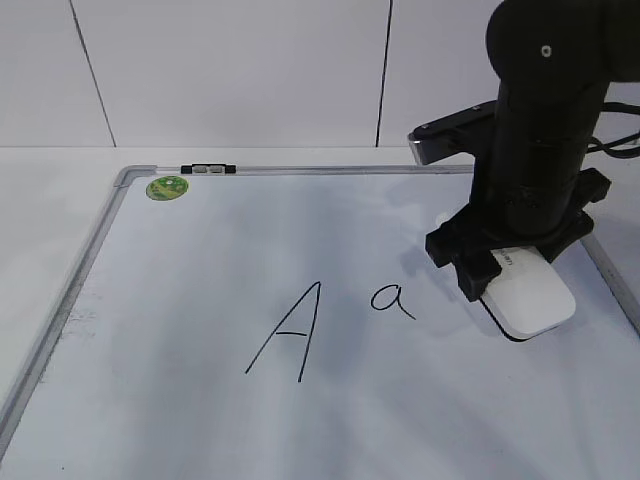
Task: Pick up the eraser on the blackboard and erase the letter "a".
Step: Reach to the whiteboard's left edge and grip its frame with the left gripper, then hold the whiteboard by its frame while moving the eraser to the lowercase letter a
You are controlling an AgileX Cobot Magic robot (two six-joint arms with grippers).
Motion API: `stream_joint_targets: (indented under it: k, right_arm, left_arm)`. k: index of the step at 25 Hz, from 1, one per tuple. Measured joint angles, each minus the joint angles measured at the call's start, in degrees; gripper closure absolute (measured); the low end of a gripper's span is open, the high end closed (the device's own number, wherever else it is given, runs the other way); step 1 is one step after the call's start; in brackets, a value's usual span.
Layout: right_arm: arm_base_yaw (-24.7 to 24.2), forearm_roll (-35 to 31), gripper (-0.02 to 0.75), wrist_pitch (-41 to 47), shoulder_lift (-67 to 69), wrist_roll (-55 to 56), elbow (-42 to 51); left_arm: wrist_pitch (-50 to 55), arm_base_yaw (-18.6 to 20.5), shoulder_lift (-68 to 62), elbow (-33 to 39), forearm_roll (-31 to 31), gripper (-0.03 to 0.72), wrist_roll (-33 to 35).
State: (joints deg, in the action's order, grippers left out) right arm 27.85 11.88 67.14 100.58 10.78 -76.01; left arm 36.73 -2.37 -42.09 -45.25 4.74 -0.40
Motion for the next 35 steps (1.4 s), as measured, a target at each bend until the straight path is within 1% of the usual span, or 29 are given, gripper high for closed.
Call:
stream_joint_targets:
  k: [5, 8, 13, 17, 20, 23, 26, 31, 35]
  right_arm:
    - [0.0, -0.1, 0.176, 0.0, 0.0, 0.0, -0.1]
    - [0.0, -0.32, 0.176, 0.0, 0.0, 0.0, -0.1]
    - [0.0, -0.41, 0.176, 0.0, 0.0, 0.0, -0.1]
    - [0.0, -0.54, 0.176, 0.11, 0.0, 0.1, -0.1]
    - [0.0, -0.54, 0.176, 0.11, 0.0, 0.1, -0.1]
    - [0.0, -0.54, 0.176, 0.11, 0.0, 0.1, -0.1]
    - [0.0, -0.54, 0.176, 0.21, 0.0, 0.1, -0.1]
    - [0.0, -0.76, 0.176, 0.47, 0.0, 0.1, -0.1]
    - [0.0, -0.85, 0.176, 0.94, 0.0, 0.1, -0.1]
  left_arm:
    - [2.01, 0.0, -16.29, -7.84, 1.42, 0.407, 0.0]
    - [7.45, 0.0, -27.28, -13.59, 2.98, 0.407, 0.0]
    - [18.57, 0.0, -43.73, -23.9, 3.33, 0.409, 0.0]
    - [21.09, 0.0, -52.35, -29.06, 3.33, 0.439, 0.0]
    - [21.18, 0.0, -56.27, -30.61, 3.77, 0.449, 0.4]
    - [21.22, -0.12, -60.09, -30.71, 5.24, 0.452, 0.87]
    - [21.09, -1.23, -63.2, -30.83, 6.16, 0.453, 2.11]
    - [20.4, -4.18, -67.23, -30.83, 6.54, 0.453, 2.8]
    - [19.05, -4.59, -68.89, -30.83, 6.32, 0.459, 2.78]
